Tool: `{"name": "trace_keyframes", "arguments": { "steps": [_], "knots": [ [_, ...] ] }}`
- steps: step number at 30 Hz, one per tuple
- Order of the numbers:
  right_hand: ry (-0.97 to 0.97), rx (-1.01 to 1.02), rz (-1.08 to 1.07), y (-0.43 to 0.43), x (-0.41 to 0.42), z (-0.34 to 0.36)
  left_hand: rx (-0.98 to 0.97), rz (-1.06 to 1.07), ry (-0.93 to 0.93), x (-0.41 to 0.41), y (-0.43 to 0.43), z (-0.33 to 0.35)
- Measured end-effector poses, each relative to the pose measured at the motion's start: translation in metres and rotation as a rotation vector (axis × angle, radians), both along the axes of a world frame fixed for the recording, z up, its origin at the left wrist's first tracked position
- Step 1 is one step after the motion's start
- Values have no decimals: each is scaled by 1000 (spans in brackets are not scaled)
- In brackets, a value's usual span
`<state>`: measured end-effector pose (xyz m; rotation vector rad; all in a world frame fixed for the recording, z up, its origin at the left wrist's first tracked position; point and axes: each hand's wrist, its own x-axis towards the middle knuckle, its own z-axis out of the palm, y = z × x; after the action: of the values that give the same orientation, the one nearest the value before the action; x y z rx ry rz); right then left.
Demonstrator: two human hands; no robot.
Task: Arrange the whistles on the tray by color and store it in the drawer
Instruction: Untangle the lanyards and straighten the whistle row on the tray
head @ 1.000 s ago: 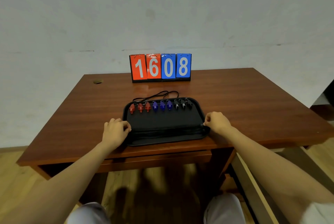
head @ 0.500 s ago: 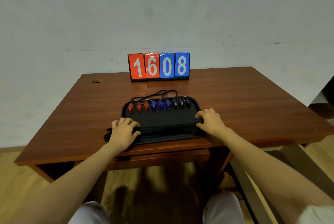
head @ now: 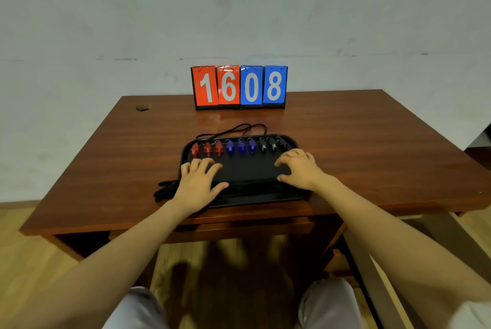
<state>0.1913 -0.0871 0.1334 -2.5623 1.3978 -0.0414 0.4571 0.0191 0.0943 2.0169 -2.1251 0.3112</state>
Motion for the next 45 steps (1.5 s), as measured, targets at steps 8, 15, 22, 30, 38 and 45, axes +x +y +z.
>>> {"name": "trace_keyframes", "arguments": {
  "steps": [8,15,22,30,38,45],
  "knots": [
    [-77,-45,-63,-51,55,20,42,101,119,-1,-71,30],
    [-90,-55,-332,-127,91,29,123,179,64,27,-164,50],
    [12,198,-499,-186,122,5,357,215,86,39,-235,41],
    [26,296,-445,-216,142,-26,377,231,313,49,-263,9],
    [-364,227,-390,-212,146,-24,171,194,371,50,-253,19],
    [-758,62,-273,-203,134,37,-56,140,519,47,-232,72]
  ]
}}
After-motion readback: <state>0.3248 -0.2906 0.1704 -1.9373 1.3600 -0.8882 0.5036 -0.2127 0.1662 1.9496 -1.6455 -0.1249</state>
